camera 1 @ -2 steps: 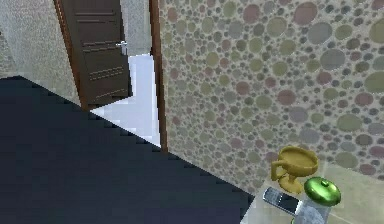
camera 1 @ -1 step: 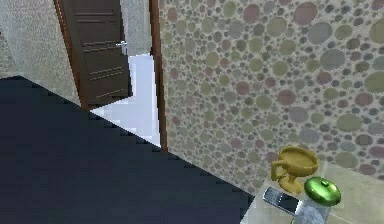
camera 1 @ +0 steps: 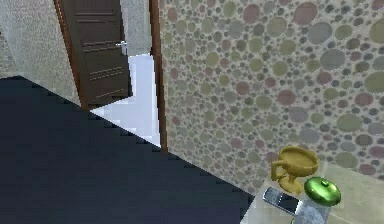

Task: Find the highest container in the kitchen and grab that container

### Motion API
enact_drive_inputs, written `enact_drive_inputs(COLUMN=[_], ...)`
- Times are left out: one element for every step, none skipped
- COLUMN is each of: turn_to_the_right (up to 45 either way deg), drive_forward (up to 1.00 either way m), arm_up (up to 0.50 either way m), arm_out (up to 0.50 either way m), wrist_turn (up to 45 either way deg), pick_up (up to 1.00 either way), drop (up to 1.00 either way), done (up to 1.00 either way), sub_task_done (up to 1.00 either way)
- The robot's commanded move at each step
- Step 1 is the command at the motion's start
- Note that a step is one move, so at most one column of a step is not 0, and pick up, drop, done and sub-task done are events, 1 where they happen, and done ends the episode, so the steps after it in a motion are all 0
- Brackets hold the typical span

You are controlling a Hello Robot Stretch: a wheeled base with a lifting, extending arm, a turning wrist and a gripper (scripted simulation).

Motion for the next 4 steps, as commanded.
enact_drive_inputs(turn_to_the_right=[0.0, 0.0, 0.0, 0.0], drive_forward=[0.0, 0.0, 0.0, 0.0], arm_up=[0.0, 0.0, 0.0, 0.0], arm_out=[0.0, 0.0, 0.0, 0.0], wrist_turn=[45.0, 24.0, 0.0, 0.0], pick_up=[0.0, 0.0, 1.0, 0.0], drop=[0.0, 0.0, 0.0, 0.0], done=[0.0, 0.0, 0.0, 1.0], sub_task_done=[0.0, 0.0, 0.0, 0.0])
